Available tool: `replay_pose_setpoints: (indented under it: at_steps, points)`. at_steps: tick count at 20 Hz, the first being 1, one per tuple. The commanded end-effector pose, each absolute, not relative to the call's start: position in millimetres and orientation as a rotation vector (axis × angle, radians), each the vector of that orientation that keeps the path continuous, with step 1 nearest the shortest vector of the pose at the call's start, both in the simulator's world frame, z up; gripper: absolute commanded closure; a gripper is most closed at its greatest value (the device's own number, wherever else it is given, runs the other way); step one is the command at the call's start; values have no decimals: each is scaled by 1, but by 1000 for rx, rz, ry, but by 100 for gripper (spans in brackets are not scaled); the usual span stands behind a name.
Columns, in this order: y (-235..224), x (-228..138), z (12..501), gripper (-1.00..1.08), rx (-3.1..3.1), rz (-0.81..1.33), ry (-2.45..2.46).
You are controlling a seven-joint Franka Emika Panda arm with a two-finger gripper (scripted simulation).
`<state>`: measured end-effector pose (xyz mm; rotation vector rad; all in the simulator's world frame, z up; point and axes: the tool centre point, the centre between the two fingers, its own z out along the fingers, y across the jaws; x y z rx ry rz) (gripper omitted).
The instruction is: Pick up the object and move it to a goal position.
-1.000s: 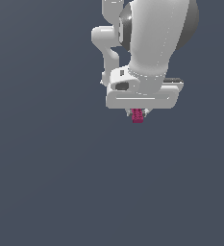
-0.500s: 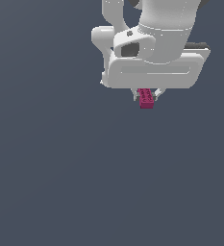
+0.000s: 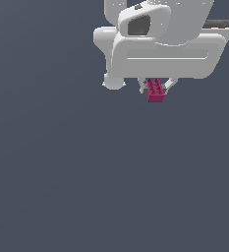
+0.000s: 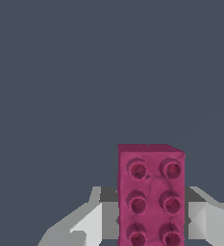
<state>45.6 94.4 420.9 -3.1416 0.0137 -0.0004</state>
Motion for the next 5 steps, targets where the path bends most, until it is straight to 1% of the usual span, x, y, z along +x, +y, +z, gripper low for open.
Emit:
replay_pose_setpoints:
  at_steps: [1,5]
  points:
    - [95,47,425,108,-3142,0,14]
    - [95,47,427,108,-3142,0,14]
